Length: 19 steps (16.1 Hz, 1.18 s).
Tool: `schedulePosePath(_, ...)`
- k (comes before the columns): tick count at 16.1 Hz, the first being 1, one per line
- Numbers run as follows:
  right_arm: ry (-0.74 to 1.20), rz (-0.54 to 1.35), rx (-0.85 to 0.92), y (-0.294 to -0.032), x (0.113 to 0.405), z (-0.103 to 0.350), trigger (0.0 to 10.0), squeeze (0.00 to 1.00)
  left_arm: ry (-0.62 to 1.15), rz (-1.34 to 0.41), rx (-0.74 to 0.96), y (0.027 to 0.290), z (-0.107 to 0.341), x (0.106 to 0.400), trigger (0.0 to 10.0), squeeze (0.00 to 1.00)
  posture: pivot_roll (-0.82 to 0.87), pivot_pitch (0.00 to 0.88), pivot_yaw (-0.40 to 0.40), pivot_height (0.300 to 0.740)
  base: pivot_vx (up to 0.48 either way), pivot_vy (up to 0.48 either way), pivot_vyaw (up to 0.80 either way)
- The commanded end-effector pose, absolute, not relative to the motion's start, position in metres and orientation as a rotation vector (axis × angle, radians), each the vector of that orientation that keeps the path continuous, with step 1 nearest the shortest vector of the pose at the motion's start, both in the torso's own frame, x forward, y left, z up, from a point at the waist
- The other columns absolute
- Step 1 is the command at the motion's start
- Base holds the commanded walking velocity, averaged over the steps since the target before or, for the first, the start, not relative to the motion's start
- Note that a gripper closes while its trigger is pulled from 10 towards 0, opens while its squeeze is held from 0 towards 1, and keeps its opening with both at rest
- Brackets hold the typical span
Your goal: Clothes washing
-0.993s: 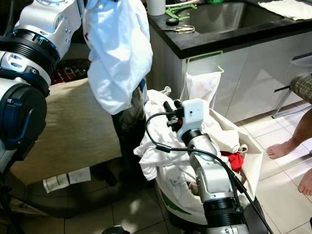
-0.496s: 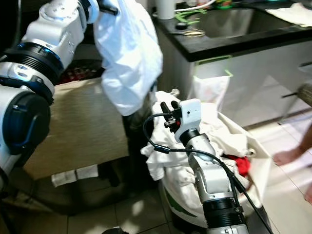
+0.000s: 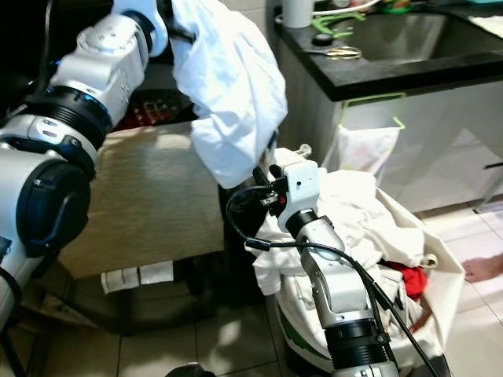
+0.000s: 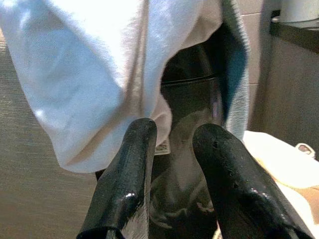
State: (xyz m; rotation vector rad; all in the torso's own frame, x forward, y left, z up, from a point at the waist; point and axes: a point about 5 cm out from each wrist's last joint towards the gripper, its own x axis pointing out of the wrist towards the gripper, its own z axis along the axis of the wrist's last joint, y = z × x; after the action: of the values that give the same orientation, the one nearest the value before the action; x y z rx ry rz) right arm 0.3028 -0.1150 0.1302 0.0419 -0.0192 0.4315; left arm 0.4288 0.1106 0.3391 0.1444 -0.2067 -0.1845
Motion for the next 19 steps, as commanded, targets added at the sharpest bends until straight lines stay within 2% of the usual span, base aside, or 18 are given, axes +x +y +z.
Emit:
schedulePosePath(1,0.005,0.447,0.034,-0.113,0.3,0.124,10.0,0.12,-0.203,-0.162,0.14,0.115,0.337,0.429,0.0,0.0,-0.06,0.0,0.07,0.74,0.0,0.0,0.45)
schedulePosePath(3,0.017,0.462,0.025,-0.114,0.299,0.122,10.0,0.13,-0.235,-0.128,0.102,0.121,0.354,0.428,0.0,0.0,-0.05,0.0,0.059,0.74,0.0,0.0,0.45)
schedulePosePath(6,0.019,0.482,0.019,-0.109,0.297,0.121,10.0,0.13,-0.259,-0.126,0.131,0.112,0.38,0.424,0.0,0.0,-0.07,0.0,0.087,0.74,0.0,0.0,0.45)
schedulePosePath(10,0.011,0.452,0.032,-0.11,0.292,0.121,10.0,0.13,-0.182,-0.099,0.181,0.11,0.36,0.428,0.0,0.0,-0.12,0.0,0.135,0.74,0.0,0.0,0.45)
schedulePosePath(13,0.017,0.439,0.035,-0.11,0.287,0.119,10.0,0.14,-0.123,-0.175,0.299,0.09,0.342,0.428,0.0,0.0,-0.13,0.0,0.153,0.74,0.0,0.0,0.46)
schedulePosePath(14,0.016,0.436,0.03,-0.11,0.286,0.119,10.0,0.11,-0.084,-0.21,0.368,0.083,0.333,0.428,0.0,0.0,-0.14,0.0,0.161,0.74,0.0,0.0,0.45)
schedulePosePath(15,0.013,0.429,0.027,-0.11,0.285,0.119,10.0,0.0,-0.029,-0.248,0.466,0.077,0.32,0.428,0.0,0.0,-0.15,0.0,0.164,0.74,0.0,0.0,0.42)
schedulePosePath(16,0.01,0.409,0.042,-0.111,0.285,0.119,10.0,0.0,0.019,-0.267,0.56,0.076,0.306,0.428,10.0,0.0,-0.15,0.0,0.168,0.74,0.0,0.0,0.0)
schedulePosePath(19,0.009,0.408,0.057,-0.112,0.283,0.119,10.0,0.0,0.039,-0.256,0.62,0.081,0.299,0.428,10.0,0.0,-0.15,0.0,0.172,0.74,0.0,0.0,0.0)
